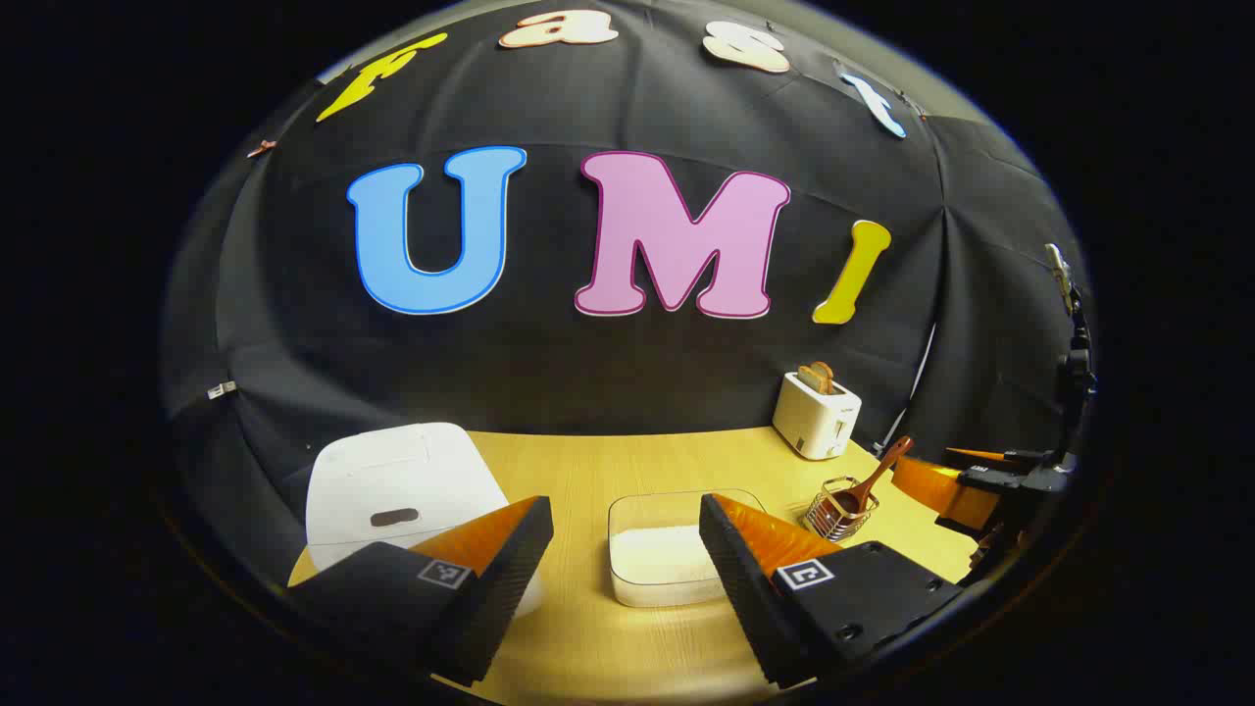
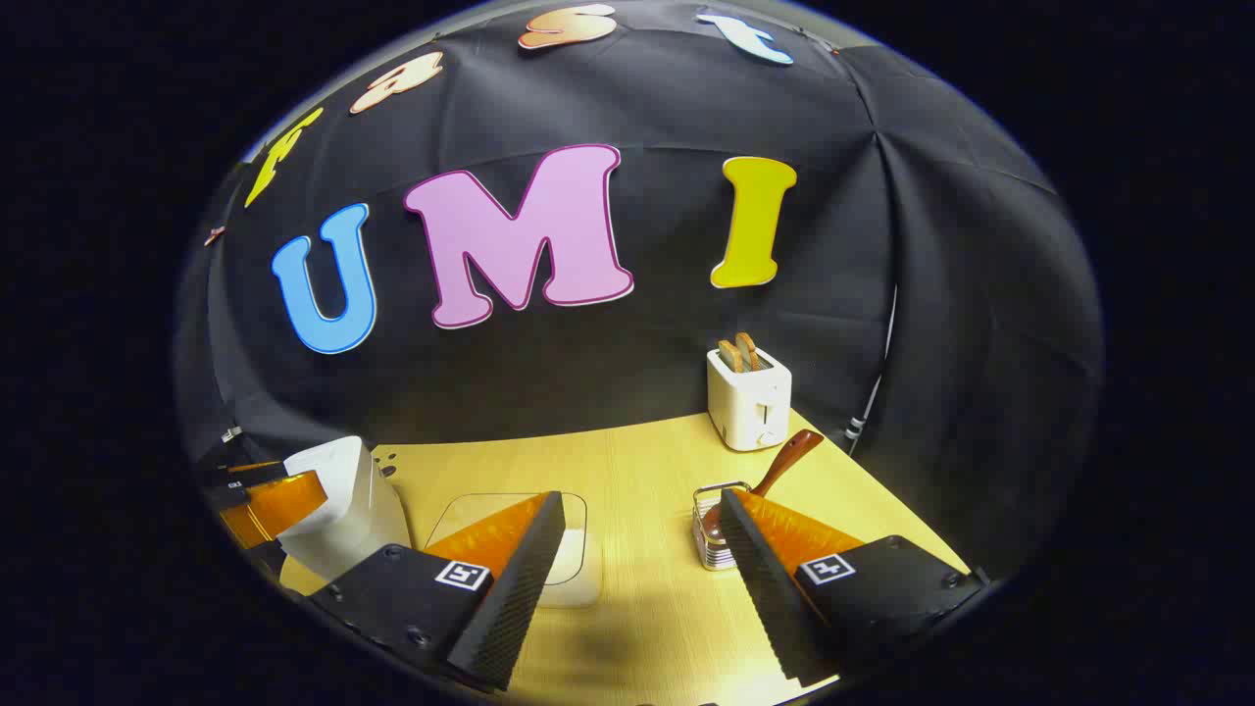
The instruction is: Close the left gripper, press the button to open the rice cooker; take a wooden spoon from the chopstick holder with the right hand, scoop a spoonful of rice and pour it into the rice cooker, then put the wooden spoon back into the chopstick holder.
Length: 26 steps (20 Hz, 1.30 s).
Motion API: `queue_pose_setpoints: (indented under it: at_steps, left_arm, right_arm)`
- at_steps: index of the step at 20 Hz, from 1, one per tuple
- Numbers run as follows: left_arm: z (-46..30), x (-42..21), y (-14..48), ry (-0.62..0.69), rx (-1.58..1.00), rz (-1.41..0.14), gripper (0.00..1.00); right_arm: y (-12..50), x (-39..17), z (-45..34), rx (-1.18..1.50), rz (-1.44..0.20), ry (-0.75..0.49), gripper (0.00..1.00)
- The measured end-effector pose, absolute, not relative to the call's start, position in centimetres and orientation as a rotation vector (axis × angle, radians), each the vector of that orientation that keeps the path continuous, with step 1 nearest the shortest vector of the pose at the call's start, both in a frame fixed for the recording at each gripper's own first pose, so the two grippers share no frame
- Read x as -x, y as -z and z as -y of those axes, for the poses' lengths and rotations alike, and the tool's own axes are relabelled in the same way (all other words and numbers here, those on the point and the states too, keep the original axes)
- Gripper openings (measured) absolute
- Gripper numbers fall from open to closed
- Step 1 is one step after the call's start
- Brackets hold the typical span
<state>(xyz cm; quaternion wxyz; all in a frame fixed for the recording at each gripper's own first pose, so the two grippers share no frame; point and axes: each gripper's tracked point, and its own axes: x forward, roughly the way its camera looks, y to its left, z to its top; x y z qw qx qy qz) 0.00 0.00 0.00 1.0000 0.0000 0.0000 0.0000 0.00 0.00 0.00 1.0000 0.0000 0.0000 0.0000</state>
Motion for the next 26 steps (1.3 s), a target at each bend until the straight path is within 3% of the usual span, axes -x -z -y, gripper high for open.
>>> queue_pose_setpoints:
  at_steps: [18,26]
  left_arm:
    - [1.5,-0.8,1.7,0.021,0.002,-0.073,0.97]
    - [-0.3,-0.6,0.8,-0.056,-0.003,-0.05,0.97]
  right_arm:
    - [0.6,-1.6,6.5,-0.098,-0.044,0.116,0.98]
    - [0.1,-4.5,10.0,-0.139,-0.063,0.152,0.98]
